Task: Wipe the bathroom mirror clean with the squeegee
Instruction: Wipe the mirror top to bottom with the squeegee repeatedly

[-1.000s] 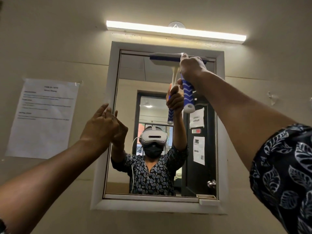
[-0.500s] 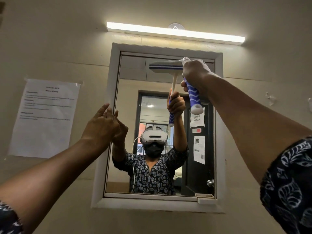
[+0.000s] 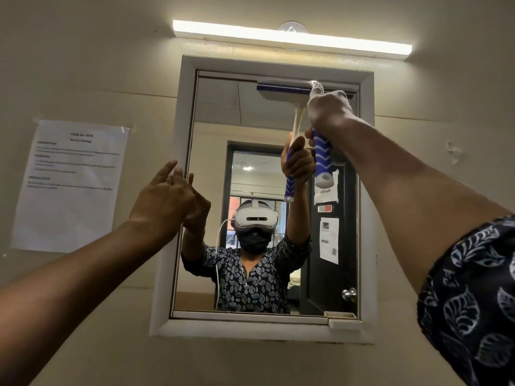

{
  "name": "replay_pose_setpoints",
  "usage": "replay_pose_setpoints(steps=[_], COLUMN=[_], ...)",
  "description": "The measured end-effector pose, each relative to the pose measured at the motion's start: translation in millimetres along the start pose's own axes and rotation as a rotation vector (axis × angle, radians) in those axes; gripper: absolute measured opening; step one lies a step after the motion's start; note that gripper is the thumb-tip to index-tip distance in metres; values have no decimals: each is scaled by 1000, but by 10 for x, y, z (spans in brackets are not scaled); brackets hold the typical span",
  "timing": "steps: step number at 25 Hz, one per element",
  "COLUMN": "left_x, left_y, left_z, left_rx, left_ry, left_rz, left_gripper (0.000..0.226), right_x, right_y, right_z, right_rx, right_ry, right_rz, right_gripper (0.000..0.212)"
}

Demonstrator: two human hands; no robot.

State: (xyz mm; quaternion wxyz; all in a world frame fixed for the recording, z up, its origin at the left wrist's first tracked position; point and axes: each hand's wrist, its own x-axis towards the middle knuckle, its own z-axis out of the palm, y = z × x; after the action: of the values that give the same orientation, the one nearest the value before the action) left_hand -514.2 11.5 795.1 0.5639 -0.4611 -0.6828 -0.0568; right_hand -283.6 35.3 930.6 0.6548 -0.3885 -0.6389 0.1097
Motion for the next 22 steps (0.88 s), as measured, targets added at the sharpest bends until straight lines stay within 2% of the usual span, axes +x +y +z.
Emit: replay_pose_setpoints(steps=[4, 9, 14, 22], left_x=[-29, -34, -46, -40], left_y=[28, 33, 4, 1], left_z=[13, -2, -8, 1], left_rx=[8, 33, 38, 85], left_ry=[30, 3, 17, -8], left_rz=[22, 19, 28, 34], left_gripper=[51, 49, 53, 53], right_x=[-59, -76, -338, -789], right_y=[233, 209, 384, 864], right_z=[41, 3, -41, -22], right_rx=[-156, -42, -156, -35], right_ry=[5, -19, -45, -64], right_rz=[-107, -13, -123, -70], right_gripper=[40, 50, 47, 51])
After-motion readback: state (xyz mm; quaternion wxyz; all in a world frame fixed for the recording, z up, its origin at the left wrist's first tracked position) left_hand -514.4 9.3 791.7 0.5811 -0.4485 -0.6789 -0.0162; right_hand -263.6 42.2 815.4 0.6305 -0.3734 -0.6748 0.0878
